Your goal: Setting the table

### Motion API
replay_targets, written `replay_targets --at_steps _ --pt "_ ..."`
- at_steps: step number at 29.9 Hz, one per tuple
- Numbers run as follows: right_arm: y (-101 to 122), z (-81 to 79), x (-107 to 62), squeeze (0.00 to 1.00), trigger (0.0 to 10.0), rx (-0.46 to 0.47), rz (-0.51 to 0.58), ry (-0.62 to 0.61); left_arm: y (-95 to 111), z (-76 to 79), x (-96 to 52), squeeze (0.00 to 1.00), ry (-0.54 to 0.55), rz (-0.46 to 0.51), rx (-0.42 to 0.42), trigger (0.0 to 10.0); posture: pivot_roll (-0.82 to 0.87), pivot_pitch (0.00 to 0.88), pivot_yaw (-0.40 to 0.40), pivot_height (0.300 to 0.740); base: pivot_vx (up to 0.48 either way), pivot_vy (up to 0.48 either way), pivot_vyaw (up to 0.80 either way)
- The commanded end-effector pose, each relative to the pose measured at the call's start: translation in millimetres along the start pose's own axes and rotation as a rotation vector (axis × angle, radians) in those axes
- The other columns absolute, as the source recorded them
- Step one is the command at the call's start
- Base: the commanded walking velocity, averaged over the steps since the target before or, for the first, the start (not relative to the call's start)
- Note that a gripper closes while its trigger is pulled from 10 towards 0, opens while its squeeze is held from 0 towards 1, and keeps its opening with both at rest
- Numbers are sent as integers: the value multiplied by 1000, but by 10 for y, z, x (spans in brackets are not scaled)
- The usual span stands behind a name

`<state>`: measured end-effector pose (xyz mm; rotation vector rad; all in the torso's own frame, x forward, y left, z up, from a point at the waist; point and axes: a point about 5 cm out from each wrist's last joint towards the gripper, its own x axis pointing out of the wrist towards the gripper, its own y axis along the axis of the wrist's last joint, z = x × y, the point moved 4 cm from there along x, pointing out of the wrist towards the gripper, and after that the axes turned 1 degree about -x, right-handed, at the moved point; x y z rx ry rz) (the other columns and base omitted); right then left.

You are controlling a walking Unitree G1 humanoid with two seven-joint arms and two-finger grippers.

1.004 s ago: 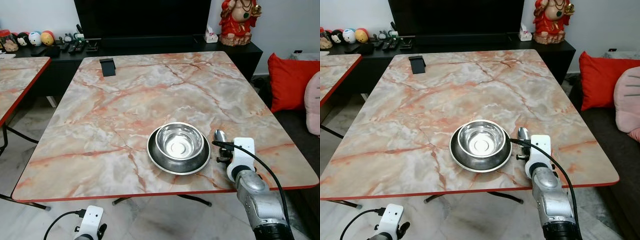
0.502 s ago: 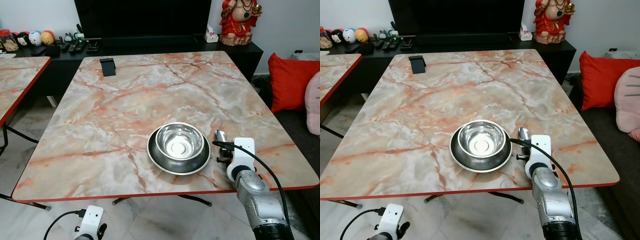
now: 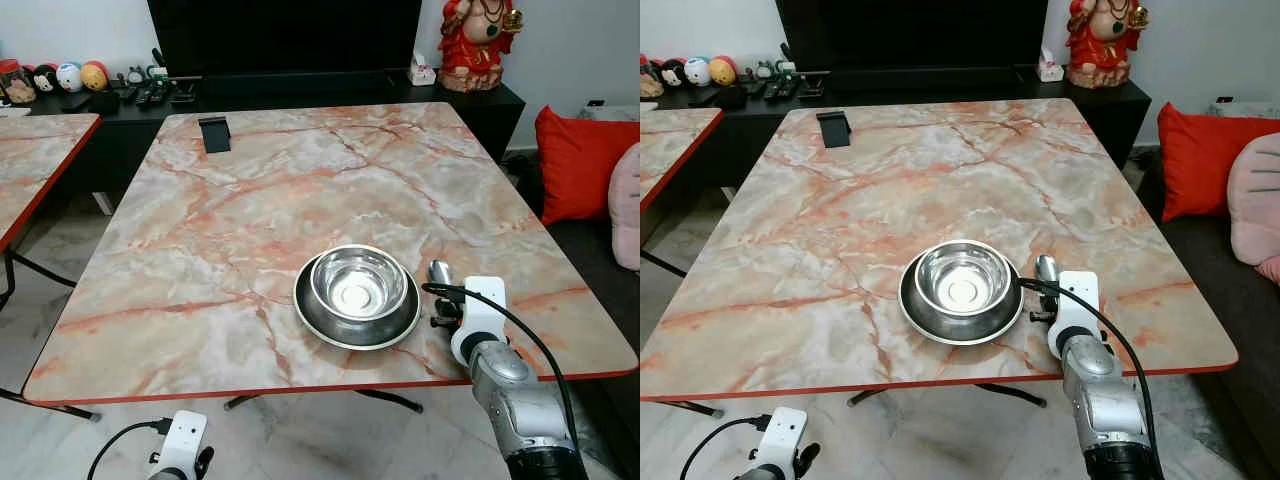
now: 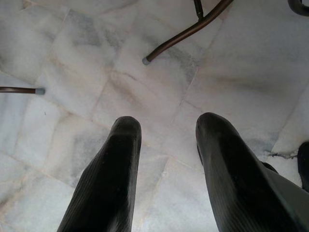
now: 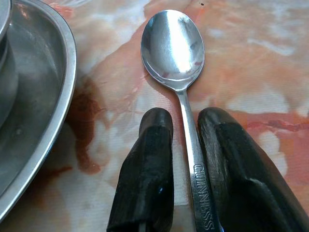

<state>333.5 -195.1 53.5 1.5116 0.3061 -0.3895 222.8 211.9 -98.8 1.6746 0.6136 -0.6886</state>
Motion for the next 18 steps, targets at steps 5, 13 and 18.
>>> replay_targets --at_steps 5,13,18 --pt "0 -43 -13 0 10000 18 -7 16 -45 -14 -4 0 6 -27 21 10000 -30 0 33 740 0 0 0" --pt "8 -40 -13 0 10000 19 -3 15 -44 -11 -3 0 6 -27 21 10000 -31 0 32 740 0 0 0" --pt "19 -42 -12 0 10000 22 3 14 -45 -11 -3 0 7 -28 22 10000 -29 0 31 740 0 0 0"
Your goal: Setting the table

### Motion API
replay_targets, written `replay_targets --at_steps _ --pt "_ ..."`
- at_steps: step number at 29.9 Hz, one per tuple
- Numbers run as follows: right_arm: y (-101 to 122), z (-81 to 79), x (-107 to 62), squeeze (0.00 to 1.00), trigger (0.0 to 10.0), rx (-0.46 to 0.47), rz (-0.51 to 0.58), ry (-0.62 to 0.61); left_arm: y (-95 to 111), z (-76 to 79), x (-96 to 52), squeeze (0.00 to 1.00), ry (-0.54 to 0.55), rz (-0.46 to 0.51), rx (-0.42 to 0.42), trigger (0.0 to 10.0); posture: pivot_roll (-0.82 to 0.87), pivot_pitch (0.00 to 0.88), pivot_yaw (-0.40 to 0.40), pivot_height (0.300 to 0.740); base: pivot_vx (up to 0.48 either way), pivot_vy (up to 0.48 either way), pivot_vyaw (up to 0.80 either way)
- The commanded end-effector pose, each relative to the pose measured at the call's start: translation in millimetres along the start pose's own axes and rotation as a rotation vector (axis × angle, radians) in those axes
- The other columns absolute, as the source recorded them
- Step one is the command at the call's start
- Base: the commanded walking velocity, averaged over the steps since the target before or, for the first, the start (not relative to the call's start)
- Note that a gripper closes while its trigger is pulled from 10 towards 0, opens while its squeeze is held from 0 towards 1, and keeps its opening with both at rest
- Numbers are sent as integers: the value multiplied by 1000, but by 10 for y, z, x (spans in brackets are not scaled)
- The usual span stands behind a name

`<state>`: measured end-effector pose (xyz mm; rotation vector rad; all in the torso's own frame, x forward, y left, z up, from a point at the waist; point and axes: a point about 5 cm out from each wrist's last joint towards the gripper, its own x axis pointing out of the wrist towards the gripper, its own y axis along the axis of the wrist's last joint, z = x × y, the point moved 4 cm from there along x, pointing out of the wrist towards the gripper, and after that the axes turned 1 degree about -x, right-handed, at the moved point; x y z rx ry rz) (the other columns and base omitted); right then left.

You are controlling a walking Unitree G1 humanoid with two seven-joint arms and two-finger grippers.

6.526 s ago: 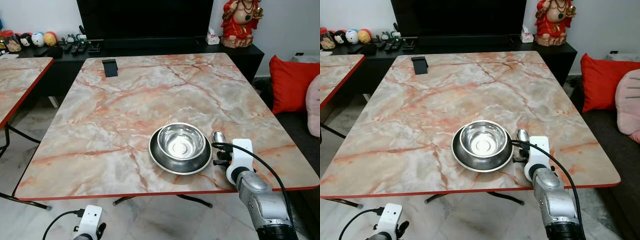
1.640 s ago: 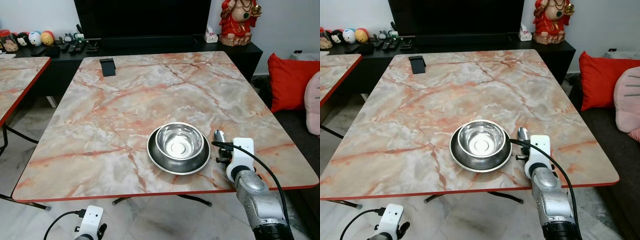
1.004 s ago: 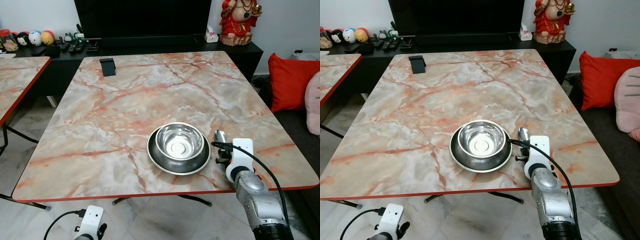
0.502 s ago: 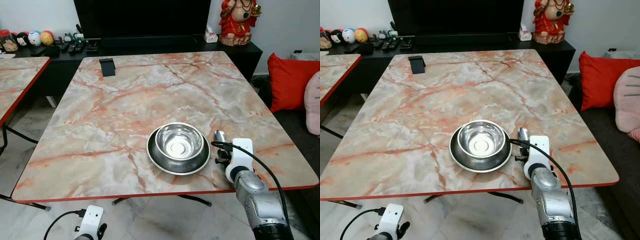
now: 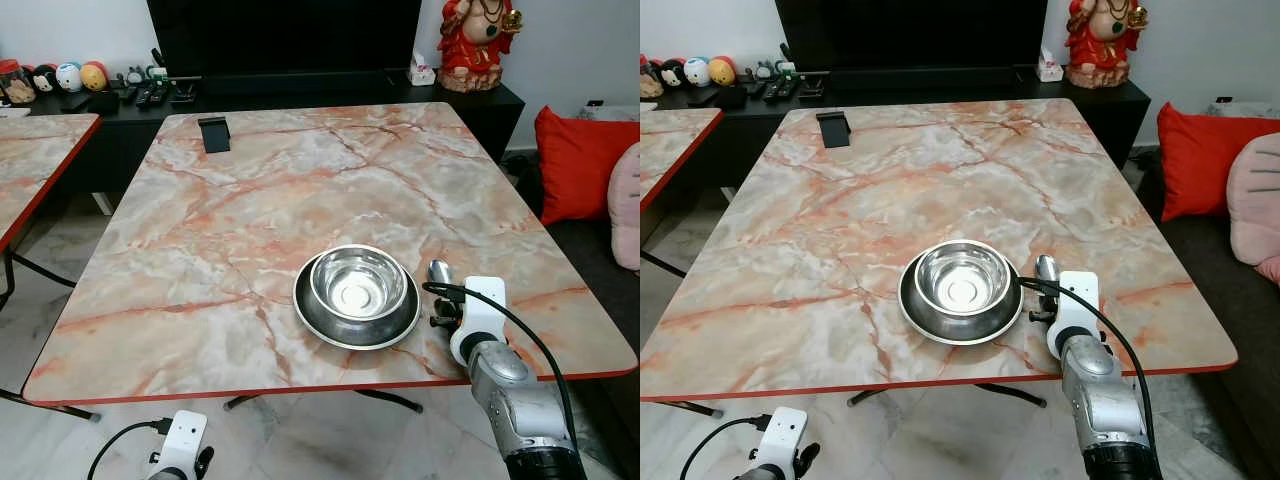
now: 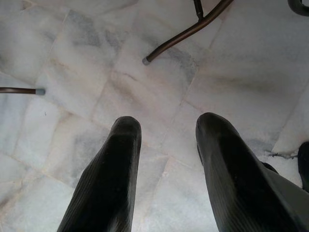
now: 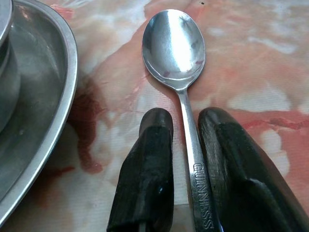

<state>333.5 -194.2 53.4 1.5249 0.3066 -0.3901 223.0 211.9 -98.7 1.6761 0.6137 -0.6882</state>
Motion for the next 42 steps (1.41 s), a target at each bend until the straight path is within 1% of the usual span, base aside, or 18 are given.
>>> replay_targets --at_steps 1,18,29,42 --pt "21 -34 -11 0 10000 9 4 11 -47 -11 -4 0 6 -28 21 10000 -29 0 31 740 0 0 0" --pt "112 -12 -10 0 10000 23 48 -3 -42 -14 -2 0 9 -28 22 10000 -30 0 32 740 0 0 0" --pt "129 -12 -11 0 10000 25 53 -4 -43 -15 -2 0 11 -29 21 10000 -29 0 31 740 0 0 0" --pt "194 34 -18 0 10000 31 86 -30 -44 -14 -2 0 11 -29 20 10000 -30 0 30 740 0 0 0"
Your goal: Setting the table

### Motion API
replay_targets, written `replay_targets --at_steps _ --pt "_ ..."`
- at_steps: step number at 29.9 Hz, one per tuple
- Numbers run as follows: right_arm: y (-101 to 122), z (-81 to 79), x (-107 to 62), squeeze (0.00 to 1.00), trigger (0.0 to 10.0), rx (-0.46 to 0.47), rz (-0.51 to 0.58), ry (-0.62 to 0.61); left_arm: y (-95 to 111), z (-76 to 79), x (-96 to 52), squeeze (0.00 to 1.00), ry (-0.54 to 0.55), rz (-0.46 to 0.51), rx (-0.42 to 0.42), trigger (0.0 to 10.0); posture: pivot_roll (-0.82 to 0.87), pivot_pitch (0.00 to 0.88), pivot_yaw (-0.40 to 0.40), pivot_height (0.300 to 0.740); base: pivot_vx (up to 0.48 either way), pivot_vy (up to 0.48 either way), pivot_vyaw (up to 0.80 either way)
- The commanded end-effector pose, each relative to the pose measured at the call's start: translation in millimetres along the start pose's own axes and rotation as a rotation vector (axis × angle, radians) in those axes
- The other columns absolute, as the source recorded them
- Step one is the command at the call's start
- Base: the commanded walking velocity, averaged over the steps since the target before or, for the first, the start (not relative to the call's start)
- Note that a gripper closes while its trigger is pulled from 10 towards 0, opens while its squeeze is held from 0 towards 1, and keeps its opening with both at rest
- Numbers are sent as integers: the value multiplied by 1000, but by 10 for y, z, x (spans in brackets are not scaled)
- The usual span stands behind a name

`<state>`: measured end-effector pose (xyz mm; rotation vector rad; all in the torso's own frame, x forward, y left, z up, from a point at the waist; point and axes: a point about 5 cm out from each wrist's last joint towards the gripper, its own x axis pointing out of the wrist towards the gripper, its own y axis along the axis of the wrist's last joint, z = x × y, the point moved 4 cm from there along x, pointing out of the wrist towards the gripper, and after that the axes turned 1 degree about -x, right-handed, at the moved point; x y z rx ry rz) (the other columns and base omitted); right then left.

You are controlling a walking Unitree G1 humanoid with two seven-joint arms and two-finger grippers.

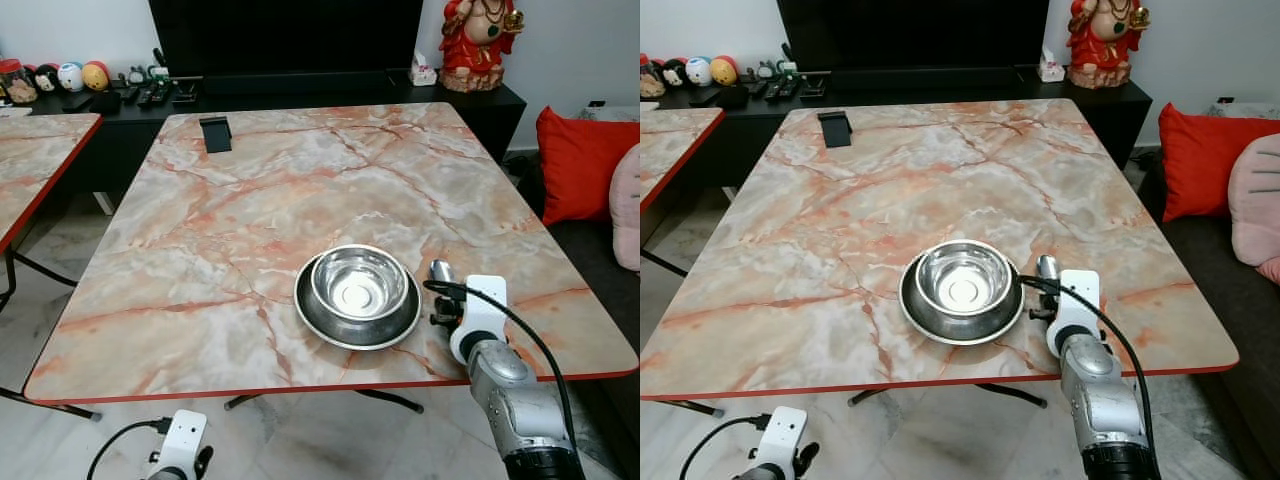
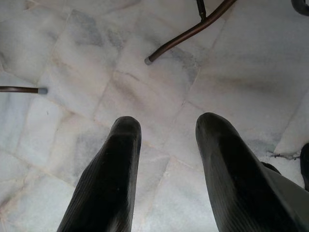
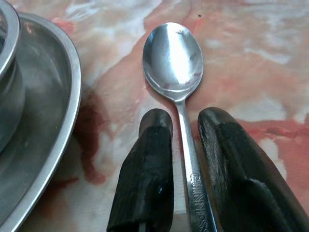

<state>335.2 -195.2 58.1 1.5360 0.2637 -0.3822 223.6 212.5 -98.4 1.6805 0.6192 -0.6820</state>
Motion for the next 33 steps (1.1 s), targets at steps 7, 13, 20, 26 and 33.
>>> replay_targets --at_steps 7,13,20,26,33 --pt "200 39 -14 0 10000 22 80 -21 -45 -8 -3 0 3 -28 19 10000 -32 0 31 740 0 0 0" --pt "386 59 -54 0 10000 -12 194 -45 -41 -7 -2 0 2 -27 19 10000 -32 0 32 740 0 0 0" --pt "798 89 -258 0 10000 -62 509 -106 -35 -5 -4 0 4 -17 12 10000 -34 0 33 740 0 0 0" --pt "858 113 -433 0 10000 -84 658 -134 -23 1 -7 0 5 -1 -1 10000 -40 0 24 740 0 0 0" --pt "808 171 -471 0 10000 -129 708 -158 13 61 1 0 -3 18 -21 10000 -35 0 3 740 0 0 0"
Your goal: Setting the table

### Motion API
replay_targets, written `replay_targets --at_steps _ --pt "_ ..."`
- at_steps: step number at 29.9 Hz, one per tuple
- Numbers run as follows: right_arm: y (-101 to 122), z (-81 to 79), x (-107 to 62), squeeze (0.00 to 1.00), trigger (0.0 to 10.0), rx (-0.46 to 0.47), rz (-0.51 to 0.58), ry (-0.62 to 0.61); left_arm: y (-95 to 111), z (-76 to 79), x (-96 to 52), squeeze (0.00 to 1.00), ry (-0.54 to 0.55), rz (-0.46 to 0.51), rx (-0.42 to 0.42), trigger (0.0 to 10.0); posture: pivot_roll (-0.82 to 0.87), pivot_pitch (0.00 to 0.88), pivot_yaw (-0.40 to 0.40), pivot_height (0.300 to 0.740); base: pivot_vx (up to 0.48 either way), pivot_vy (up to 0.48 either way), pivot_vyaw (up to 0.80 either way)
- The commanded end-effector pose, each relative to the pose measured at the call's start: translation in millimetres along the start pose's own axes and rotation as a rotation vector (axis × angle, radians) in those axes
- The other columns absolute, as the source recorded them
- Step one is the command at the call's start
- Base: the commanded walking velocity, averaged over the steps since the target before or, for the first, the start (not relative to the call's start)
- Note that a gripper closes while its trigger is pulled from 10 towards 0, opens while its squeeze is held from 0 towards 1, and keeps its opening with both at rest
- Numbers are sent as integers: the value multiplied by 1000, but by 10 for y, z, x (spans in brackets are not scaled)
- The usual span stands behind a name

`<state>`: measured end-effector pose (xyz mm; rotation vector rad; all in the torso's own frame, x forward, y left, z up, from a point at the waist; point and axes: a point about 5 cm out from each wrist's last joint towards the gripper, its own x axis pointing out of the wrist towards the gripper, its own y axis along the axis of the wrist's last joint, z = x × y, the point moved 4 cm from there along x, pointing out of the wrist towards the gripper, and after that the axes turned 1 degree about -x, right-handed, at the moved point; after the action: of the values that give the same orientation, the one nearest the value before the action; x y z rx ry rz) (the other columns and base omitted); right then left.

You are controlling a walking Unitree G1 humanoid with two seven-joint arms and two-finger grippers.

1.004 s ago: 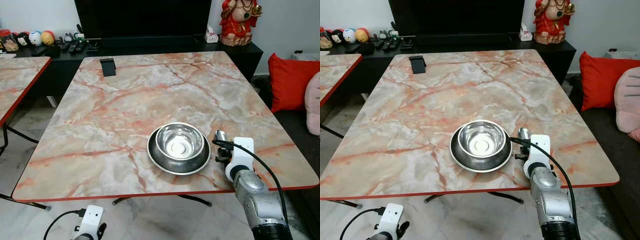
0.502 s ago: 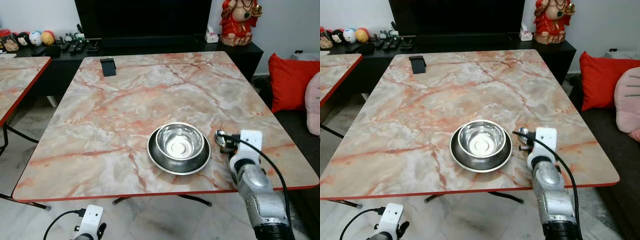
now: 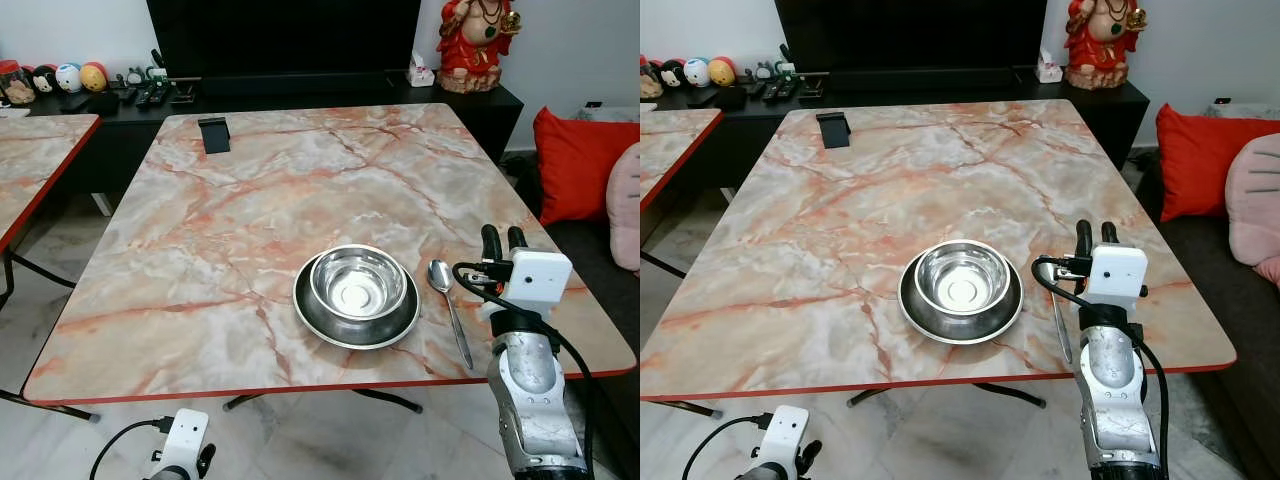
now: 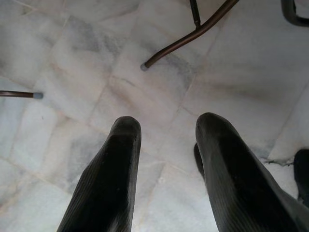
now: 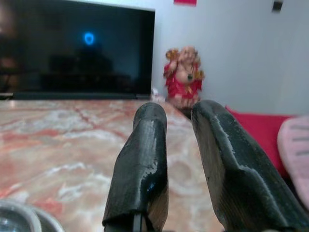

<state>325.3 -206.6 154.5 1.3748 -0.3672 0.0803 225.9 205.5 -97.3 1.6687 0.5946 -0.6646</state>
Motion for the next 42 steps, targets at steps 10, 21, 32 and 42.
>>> replay_targets --at_steps 10,21,32,42 --pt "-56 69 -133 0 10000 -2 21 -24 -46 -50 -20 0 -1 -7 17 10000 -48 0 14 740 0 0 0" --pt "-42 0 -41 0 10000 12 29 -33 87 -61 18 0 4 23 20 10000 -40 0 25 740 0 378 0" --pt "19 -123 10 0 10000 6 59 16 39 -79 -1 0 20 20 -1 10000 -23 0 18 740 0 392 592" --pt "29 -104 30 0 10000 -1 61 13 66 -67 6 0 21 29 -6 10000 -24 0 14 740 0 386 88"
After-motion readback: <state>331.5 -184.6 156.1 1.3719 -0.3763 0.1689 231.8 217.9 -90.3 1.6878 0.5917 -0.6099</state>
